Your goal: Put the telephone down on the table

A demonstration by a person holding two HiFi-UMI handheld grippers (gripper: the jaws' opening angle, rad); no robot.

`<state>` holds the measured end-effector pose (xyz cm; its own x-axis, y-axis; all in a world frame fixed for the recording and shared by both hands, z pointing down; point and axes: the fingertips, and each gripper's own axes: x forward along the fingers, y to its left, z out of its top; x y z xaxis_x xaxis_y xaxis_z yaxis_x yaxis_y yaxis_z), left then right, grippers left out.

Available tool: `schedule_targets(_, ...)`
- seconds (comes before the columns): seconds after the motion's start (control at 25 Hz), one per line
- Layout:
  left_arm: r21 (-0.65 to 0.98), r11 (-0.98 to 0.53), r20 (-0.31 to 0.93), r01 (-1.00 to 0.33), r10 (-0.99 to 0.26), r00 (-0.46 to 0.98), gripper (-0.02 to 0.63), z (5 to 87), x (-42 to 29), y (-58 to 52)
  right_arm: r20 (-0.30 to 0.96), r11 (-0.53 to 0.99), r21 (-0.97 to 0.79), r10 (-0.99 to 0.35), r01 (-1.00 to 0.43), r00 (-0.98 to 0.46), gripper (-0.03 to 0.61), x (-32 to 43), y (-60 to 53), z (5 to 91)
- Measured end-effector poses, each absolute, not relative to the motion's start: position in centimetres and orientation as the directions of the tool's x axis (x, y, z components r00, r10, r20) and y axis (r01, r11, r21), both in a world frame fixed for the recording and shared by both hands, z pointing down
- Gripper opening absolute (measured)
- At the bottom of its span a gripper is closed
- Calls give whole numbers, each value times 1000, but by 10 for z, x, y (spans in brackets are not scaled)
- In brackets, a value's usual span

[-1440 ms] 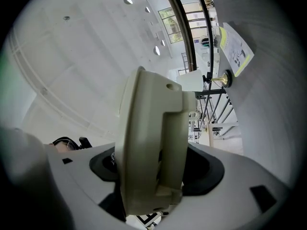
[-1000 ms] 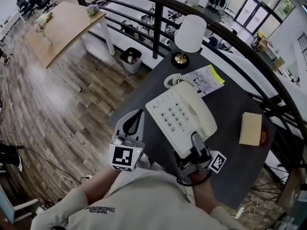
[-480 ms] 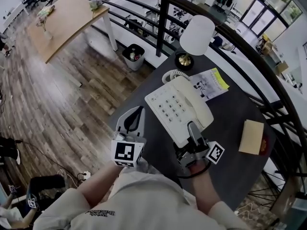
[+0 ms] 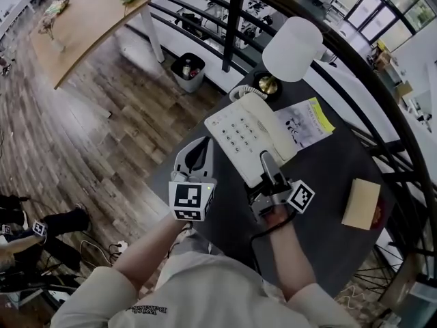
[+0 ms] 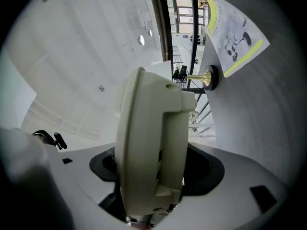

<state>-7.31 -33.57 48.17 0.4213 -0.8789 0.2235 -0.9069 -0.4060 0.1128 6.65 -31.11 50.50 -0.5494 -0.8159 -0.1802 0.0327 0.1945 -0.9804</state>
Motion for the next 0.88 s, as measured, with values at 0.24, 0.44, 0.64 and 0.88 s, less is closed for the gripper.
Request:
schedule_targets(0.24, 116, -399, 301, -910, -858, 415, 5, 532, -62, -365, -83, 115, -993, -834, -25, -545, 327, 72, -340, 562)
schedule_targets(0.44, 132, -400, 371, -907, -829, 419, 5, 570, -53, -372, -39, 72, -997, -841, -40, -539, 327, 75, -348, 597)
schedule_targets(0.64, 135, -399, 431, -907, -801, 416, 5, 604, -46, -381, 13, 27, -997, -852, -68, -523, 325, 78, -356, 625)
schedule_targets(0.88, 129, -396, 474, -909, -781, 407, 5, 631, -45, -389, 99, -64, -994, -867, -87, -489, 325, 85, -358, 659)
